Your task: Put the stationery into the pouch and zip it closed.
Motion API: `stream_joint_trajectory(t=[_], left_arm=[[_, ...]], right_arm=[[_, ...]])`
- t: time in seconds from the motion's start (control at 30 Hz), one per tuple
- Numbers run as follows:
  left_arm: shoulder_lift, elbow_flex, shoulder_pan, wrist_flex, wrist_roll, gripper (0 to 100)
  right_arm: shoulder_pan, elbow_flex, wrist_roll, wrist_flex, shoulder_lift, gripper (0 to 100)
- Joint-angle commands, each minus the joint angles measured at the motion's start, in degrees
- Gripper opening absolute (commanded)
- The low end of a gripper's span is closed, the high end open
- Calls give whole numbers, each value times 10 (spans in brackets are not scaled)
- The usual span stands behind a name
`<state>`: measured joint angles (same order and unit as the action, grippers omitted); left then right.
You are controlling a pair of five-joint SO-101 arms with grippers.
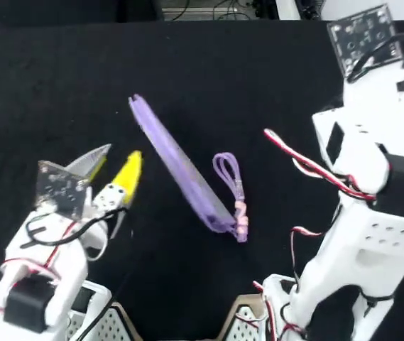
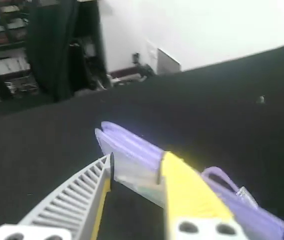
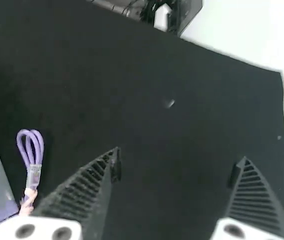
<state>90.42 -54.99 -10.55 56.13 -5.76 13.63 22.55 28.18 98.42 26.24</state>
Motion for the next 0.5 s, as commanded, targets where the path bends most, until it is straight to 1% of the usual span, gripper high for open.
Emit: stream_joint_trajectory(t=[0.0,0.13,0.23,0.3,0.4,0.47], left_arm=[[-1,89,57,46,8,24],[0,115,93,85,9,46],[25,122,110,114,9,46],[62,112,116,130,7,46],[140,75,117,136,5,46],[149,59,117,142,4,46]], right_arm=[[7,-100,-5,-49,69,248],[9,-187,-5,-90,143,120],[9,-254,-5,-118,207,56],[9,-305,-5,-139,251,36],[9,-385,-5,-179,319,35],[9,-437,-6,-207,362,35]])
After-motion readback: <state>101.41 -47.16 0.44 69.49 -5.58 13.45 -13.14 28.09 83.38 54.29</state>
